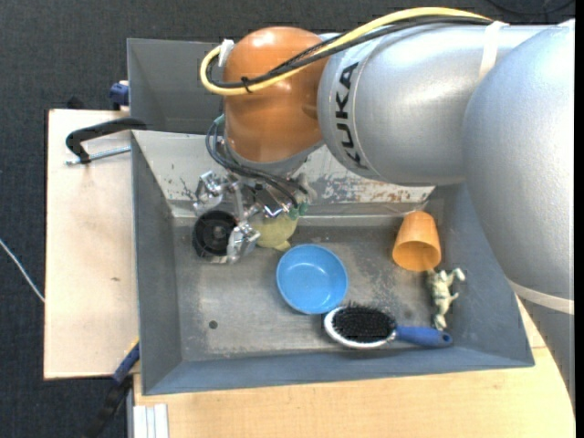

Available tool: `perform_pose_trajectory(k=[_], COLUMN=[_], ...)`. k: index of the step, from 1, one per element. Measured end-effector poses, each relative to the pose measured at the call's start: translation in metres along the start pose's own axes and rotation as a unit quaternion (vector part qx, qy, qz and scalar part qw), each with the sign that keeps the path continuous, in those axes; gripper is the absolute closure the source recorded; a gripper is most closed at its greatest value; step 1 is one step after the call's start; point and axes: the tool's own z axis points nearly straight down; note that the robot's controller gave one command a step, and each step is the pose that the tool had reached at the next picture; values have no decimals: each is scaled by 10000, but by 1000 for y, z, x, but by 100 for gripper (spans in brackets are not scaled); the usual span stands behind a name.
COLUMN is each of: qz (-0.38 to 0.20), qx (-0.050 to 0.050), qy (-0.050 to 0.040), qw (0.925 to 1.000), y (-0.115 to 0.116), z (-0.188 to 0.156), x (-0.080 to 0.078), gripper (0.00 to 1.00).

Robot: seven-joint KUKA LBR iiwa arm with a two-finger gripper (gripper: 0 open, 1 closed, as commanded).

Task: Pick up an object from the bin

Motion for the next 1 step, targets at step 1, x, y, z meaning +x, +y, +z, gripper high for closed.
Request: perform_pose_trajectory(k=[1], qz=[-26], qx=[2], qy=[-38], qw=[10000], y=[9], z=[-64], x=[2], gripper=[100])
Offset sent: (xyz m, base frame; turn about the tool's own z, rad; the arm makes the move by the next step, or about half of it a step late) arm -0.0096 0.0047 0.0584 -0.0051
